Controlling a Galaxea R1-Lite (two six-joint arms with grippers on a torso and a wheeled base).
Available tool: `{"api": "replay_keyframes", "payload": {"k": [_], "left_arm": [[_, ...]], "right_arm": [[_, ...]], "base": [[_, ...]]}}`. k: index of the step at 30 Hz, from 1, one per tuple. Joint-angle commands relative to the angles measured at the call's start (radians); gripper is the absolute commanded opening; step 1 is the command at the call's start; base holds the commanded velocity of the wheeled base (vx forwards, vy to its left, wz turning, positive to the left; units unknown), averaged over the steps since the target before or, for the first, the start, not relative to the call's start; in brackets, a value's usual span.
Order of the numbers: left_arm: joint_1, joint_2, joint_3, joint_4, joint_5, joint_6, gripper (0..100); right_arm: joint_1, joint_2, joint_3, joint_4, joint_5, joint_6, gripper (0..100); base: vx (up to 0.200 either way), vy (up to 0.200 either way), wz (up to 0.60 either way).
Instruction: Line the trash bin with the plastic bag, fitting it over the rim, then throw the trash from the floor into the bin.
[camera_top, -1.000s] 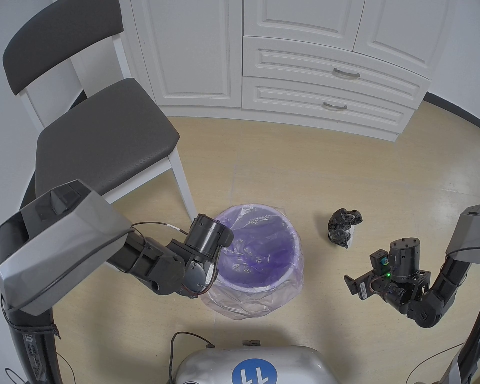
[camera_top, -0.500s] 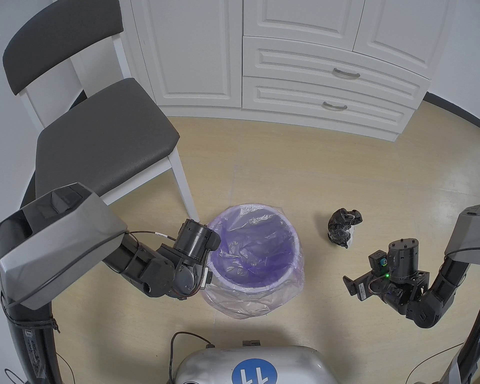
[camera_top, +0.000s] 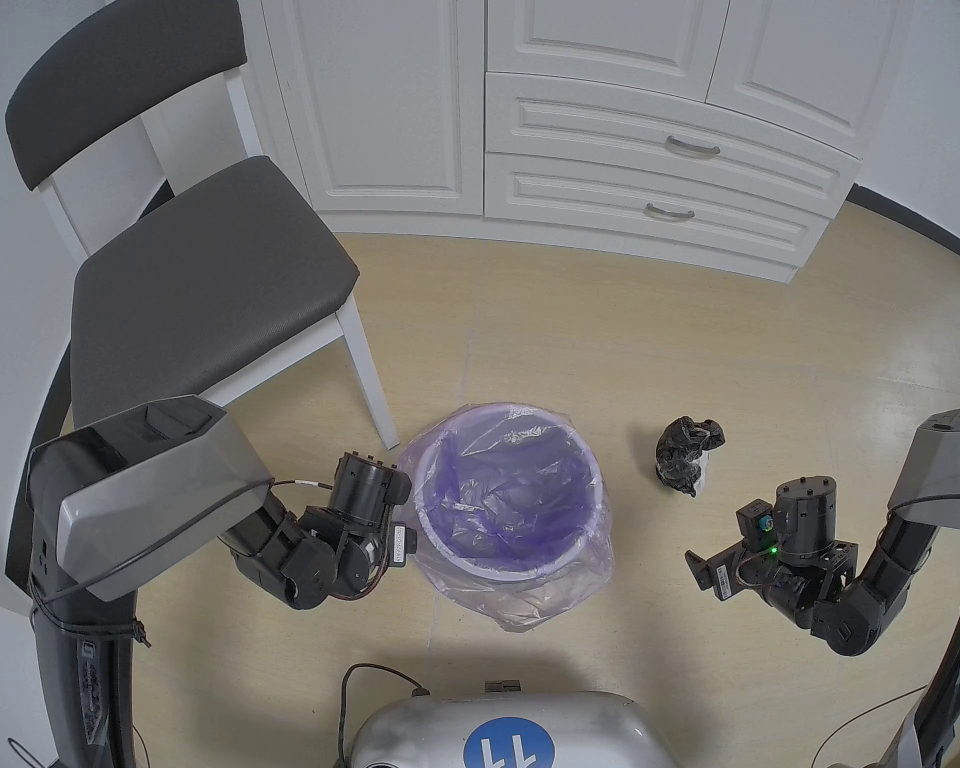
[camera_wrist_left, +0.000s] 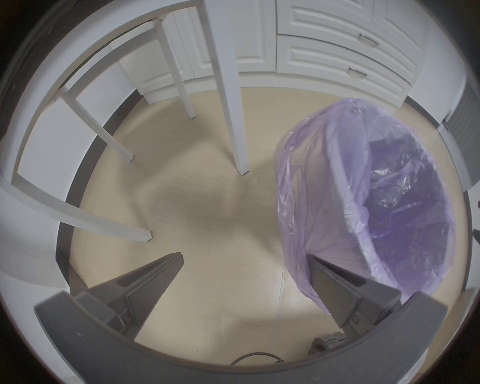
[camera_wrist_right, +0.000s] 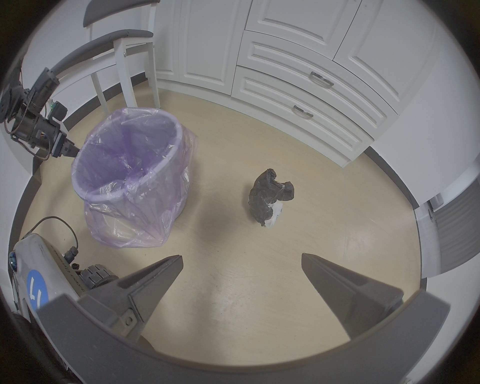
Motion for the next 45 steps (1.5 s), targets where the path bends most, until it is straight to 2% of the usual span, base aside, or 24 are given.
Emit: {"api": "replay_keyframes", "payload": {"k": [1,7,12,14,16,17,18,19,22,24,27,31,40,45], "left_arm": [[0.024,0.027,0.052,-0.081,-0.022,-0.014,100],[0.037,0.026,0.099,-0.187,-0.062,-0.063,100],[0.041,-0.059,0.193,-0.243,-0.099,-0.076,100],[0.041,-0.126,0.273,-0.257,-0.174,-0.070,100],[0.043,-0.208,0.354,-0.268,-0.275,-0.064,100],[0.043,-0.208,0.354,-0.268,-0.275,-0.064,100],[0.055,-0.272,0.414,-0.269,-0.359,-0.046,100],[0.073,-0.297,0.437,-0.269,-0.392,-0.020,100],[0.139,-0.323,0.458,-0.279,-0.451,0.062,100],[0.175,-0.321,0.457,-0.309,-0.485,0.075,100],[0.201,-0.310,0.463,-0.343,-0.514,0.077,100],[0.230,-0.254,0.445,-0.346,-0.519,0.086,100],[0.221,0.027,0.236,-0.466,-0.513,0.077,100],[0.213,0.044,0.201,-0.467,-0.517,0.074,100]], "right_arm": [[0.000,0.004,0.001,0.000,0.000,0.000,100],[0.000,0.024,0.002,-0.011,0.000,0.002,100],[0.000,0.039,-0.008,-0.088,0.000,0.007,100],[-0.008,0.037,-0.021,-0.117,0.002,0.022,100],[-0.015,0.034,-0.038,-0.125,0.003,0.076,100],[-0.015,0.034,-0.038,-0.125,0.003,0.076,100],[-0.006,0.033,-0.058,-0.115,0.019,0.140,100],[0.000,0.037,-0.065,-0.114,0.037,0.166,100],[0.031,0.054,-0.076,-0.114,0.066,0.197,100],[0.054,0.071,-0.076,-0.114,0.068,0.231,100],[0.068,0.103,-0.076,-0.114,0.068,0.266,100],[0.055,0.131,-0.084,-0.118,0.068,0.267,100],[0.040,0.114,-0.088,-0.118,0.068,0.267,100],[0.039,0.116,-0.091,-0.117,0.068,0.266,100]], "base": [[0.000,0.000,0.00],[0.000,0.000,0.00],[0.000,0.000,0.00],[0.000,0.000,0.00],[0.000,0.000,0.00],[0.000,0.000,0.00],[0.000,0.000,0.00],[0.000,0.000,0.00],[0.000,0.000,0.00],[0.000,0.000,0.00],[0.000,0.000,0.00],[0.000,0.000,0.00],[0.000,0.000,0.00],[0.000,0.000,0.00]]}}
